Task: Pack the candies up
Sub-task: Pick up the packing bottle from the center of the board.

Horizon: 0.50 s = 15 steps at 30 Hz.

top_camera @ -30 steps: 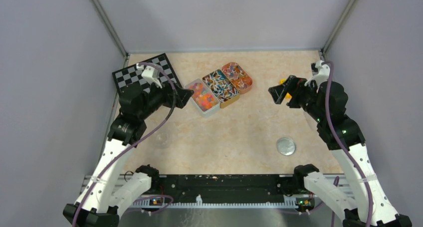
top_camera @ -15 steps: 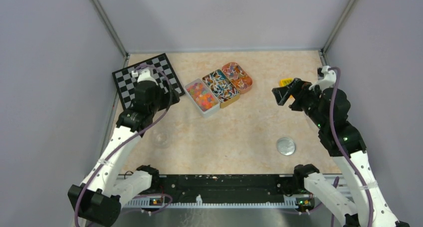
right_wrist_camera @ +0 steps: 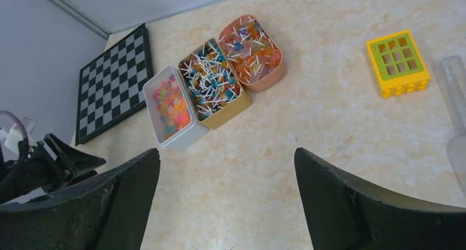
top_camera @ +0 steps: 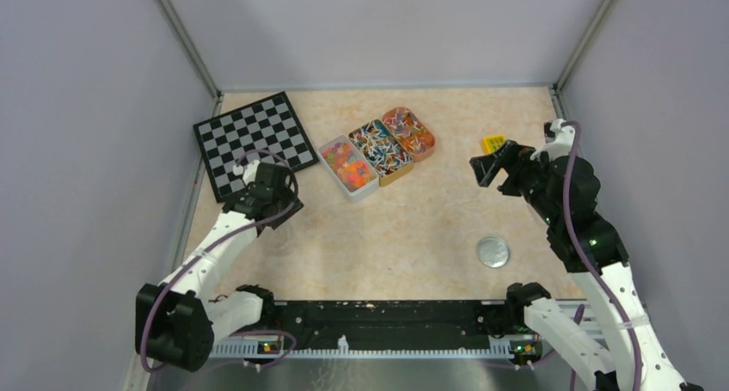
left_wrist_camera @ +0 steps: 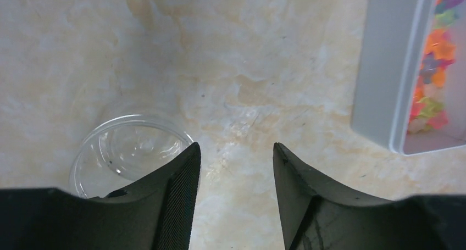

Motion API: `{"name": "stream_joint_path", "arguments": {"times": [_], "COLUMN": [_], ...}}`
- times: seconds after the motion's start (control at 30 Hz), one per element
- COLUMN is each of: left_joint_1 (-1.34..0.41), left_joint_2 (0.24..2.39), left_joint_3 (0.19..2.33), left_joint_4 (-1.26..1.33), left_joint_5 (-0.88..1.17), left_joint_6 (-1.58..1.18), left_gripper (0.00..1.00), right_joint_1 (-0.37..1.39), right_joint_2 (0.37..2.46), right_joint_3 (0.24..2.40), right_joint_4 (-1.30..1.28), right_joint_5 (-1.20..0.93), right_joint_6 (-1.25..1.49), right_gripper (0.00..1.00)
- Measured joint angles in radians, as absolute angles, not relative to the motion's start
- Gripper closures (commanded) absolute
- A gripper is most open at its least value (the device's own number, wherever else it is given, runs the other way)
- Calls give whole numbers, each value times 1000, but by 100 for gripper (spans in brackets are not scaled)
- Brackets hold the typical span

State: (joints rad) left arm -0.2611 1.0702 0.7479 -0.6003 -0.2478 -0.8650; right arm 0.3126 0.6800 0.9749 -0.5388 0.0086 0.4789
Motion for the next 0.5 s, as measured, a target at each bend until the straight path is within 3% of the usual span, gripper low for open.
{"name": "stream_joint_path", "arguments": {"times": [0.5], "left_joint_1": [-262], "left_joint_2": [1291], "left_joint_3": [752], "left_joint_4": [-694], "left_joint_5": [-210], "left_joint_6": [-955], "left_gripper": [45], "right_joint_1": [313], "right_joint_2": [633], "right_joint_3": [975], "right_joint_4": [-547], "right_joint_5": [18], "right_joint_6": [434], "right_gripper": [10]}}
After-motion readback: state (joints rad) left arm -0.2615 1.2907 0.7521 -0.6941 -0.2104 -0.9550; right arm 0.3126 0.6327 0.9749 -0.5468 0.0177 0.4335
